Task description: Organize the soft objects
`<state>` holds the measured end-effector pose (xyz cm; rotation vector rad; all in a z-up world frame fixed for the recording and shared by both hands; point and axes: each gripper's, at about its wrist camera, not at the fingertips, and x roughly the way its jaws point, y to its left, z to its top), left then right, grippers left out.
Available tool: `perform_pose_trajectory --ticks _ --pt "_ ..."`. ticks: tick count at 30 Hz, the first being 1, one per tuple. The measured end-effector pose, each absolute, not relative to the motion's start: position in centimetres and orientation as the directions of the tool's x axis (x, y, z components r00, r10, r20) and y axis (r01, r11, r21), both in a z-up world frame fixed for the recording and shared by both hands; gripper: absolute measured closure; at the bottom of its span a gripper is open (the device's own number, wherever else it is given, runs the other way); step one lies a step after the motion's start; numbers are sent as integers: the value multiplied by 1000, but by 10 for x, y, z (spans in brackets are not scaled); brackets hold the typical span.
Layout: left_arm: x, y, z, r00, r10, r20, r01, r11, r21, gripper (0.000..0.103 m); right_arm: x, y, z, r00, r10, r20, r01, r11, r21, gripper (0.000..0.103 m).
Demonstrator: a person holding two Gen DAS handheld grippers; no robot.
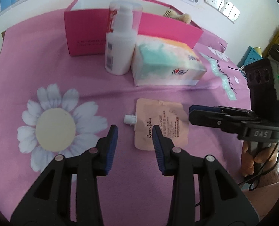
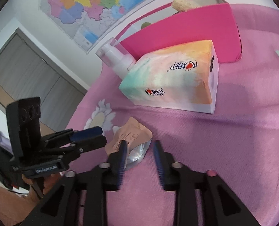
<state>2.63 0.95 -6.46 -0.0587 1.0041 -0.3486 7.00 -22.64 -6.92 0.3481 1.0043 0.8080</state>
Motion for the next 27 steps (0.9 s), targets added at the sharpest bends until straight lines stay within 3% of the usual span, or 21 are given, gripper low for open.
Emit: perform_pose_trajectory --ticks 6,14,27 --pt "33 8 -71 484 -312 -818 256 944 -208 64 65 -217 -68 268 741 -616 -455 661 597 65" --pt "40 4 -73 486 -317 -815 282 939 -197 64 63 -204 -72 265 720 -642 -474 677 564 78" --pt "38 0 -72 481 -326 -814 292 935 -202 63 66 -202 -73 272 720 -638 -464 680 568 79"
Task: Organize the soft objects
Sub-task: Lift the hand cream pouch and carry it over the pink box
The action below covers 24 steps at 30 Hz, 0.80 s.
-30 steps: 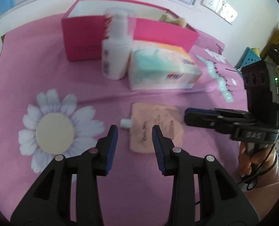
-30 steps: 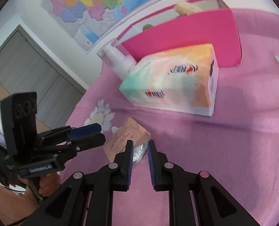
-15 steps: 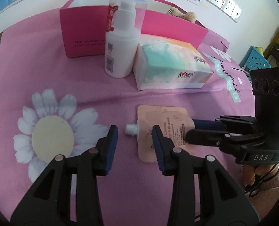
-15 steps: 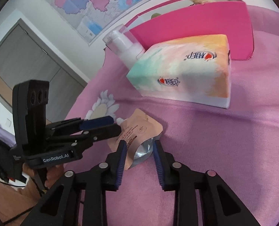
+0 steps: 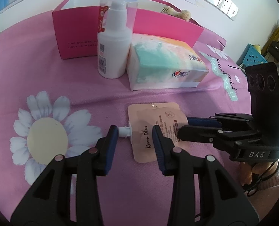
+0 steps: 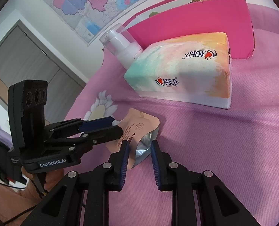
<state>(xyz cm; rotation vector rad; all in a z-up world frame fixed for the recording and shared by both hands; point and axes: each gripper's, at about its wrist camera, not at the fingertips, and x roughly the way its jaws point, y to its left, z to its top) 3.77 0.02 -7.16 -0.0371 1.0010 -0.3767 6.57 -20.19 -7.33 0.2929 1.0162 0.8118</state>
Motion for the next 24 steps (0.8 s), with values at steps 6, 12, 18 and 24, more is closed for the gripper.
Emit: perform_pose_trajectory --ticks 6,12,18,24 --pt "36 -5 -71 476 -329 -816 296 933 -204 62 65 -200 -72 279 718 -638 -470 681 561 80" --pt "33 -7 -67 481 -337 -809 297 931 -211 62 63 -197 -68 300 695 -654 -483 701 525 80" --pt "29 -9 -59 498 -335 -800 308 931 -198 62 64 -201 -66 308 694 -650 -483 703 522 80" --pt "28 -11 -51 511 -341 -789 318 928 -194 62 61 -205 -59 322 697 -641 -494 701 515 80"
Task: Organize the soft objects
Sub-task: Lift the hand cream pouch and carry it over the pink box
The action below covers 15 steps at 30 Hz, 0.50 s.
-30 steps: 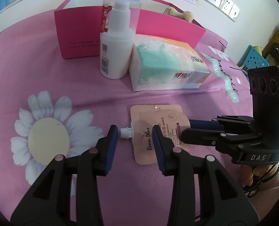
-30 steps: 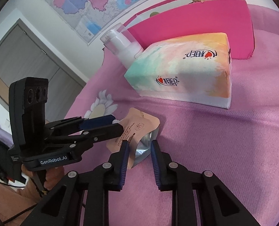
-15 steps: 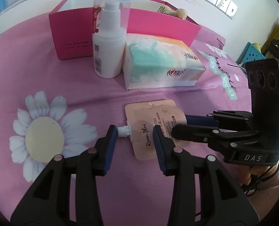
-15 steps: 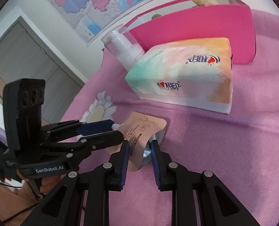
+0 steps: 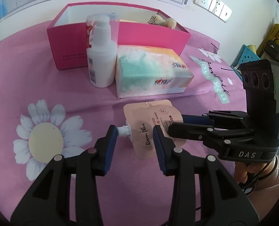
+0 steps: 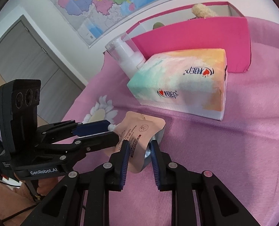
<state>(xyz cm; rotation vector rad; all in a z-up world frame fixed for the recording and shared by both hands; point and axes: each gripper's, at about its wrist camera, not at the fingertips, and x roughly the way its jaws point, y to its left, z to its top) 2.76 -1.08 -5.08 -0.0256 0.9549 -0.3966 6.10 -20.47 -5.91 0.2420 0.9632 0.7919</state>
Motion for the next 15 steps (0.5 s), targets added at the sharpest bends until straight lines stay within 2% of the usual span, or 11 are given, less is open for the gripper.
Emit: perform_pose_trajectory --ticks 15 --pt "23 -10 -25 561 -351 -750 338 924 -179 62 52 -219 -39 357 706 -612 -532 692 488 80"
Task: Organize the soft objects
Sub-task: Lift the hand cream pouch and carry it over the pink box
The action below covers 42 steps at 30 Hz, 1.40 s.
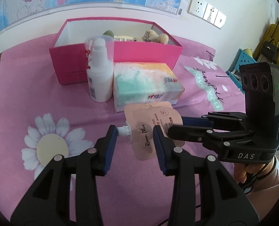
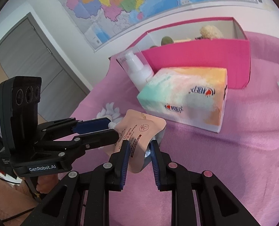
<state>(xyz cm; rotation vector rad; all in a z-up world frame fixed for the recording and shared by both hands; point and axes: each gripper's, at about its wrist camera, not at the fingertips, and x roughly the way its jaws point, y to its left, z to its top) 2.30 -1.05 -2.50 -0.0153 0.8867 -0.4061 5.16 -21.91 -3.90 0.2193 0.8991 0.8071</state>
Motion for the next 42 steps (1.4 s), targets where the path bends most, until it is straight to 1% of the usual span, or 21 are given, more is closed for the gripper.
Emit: perform_pose_trajectory --ticks 23,42 --pt "42 -25 8 627 -352 -695 370 919 -132 62 60 -230 -1 453 693 -562 -563 710 423 80" --pt "73 -28 30 671 -340 -659 368 924 -103 62 82 -233 22 504 692 -517 -572 716 400 80"
